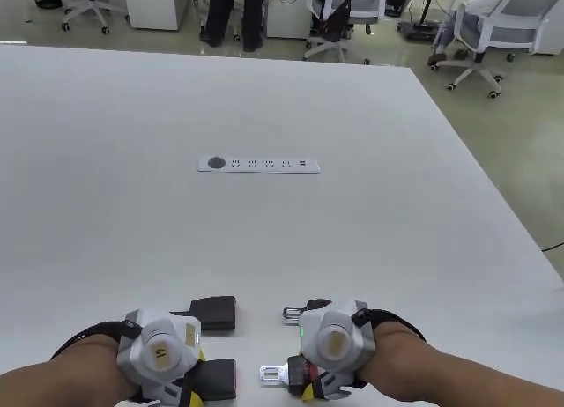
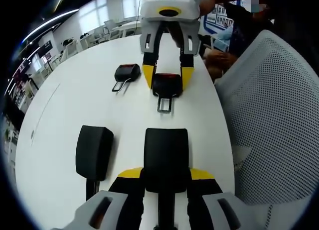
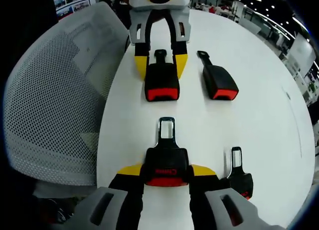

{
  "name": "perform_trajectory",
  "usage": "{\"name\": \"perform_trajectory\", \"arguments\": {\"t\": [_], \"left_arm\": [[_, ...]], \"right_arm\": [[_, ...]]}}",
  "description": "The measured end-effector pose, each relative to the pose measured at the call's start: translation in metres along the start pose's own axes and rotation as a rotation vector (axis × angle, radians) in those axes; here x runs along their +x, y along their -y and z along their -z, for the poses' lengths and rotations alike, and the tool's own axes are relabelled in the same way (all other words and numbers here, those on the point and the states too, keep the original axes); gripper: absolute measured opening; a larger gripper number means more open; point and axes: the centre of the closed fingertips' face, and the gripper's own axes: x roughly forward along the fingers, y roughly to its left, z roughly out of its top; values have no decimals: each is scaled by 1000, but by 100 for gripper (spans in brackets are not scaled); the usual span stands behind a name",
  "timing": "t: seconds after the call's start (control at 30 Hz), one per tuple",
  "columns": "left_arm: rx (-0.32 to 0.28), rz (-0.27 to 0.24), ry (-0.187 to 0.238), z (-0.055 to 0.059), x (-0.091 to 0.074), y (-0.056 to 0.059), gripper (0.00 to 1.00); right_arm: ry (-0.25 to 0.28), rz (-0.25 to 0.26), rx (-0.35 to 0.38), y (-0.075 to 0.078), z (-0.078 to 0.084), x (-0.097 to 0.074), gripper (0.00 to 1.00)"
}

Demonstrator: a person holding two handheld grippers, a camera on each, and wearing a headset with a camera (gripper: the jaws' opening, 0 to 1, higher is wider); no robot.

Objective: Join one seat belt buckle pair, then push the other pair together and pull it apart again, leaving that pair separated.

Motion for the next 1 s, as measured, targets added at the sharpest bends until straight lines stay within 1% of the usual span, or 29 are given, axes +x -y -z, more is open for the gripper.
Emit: {"name": "perform_trajectory", "arguments": {"t": [0.13, 0.23, 0.3, 0.57, 0.67, 0.77, 1.0], "left_arm": [[-4, -2, -1, 0, 0, 0, 34], [-5, -3, -4, 1, 1, -1, 34], [-5, -4, -5, 0, 0, 0, 34], [-6, -5, -10, -2, -1, 2, 34], [-6, -6, -12, -1, -1, 1, 34], [-6, -5, -12, 0, 0, 0, 34], [0, -1, -15, 0, 0, 1, 34]], "right_arm": [[8, -4, -12, 0, -9, 6, 32], [6, -6, -21, -5, -16, 8, 32], [5, -4, -25, -5, -19, 9, 32], [0, 4, -44, -4, -26, 13, 32], [5, -1, -60, -7, -30, 13, 32], [20, 3, -57, -8, -37, 12, 32], [21, -2, -72, -7, -41, 17, 32]]}}
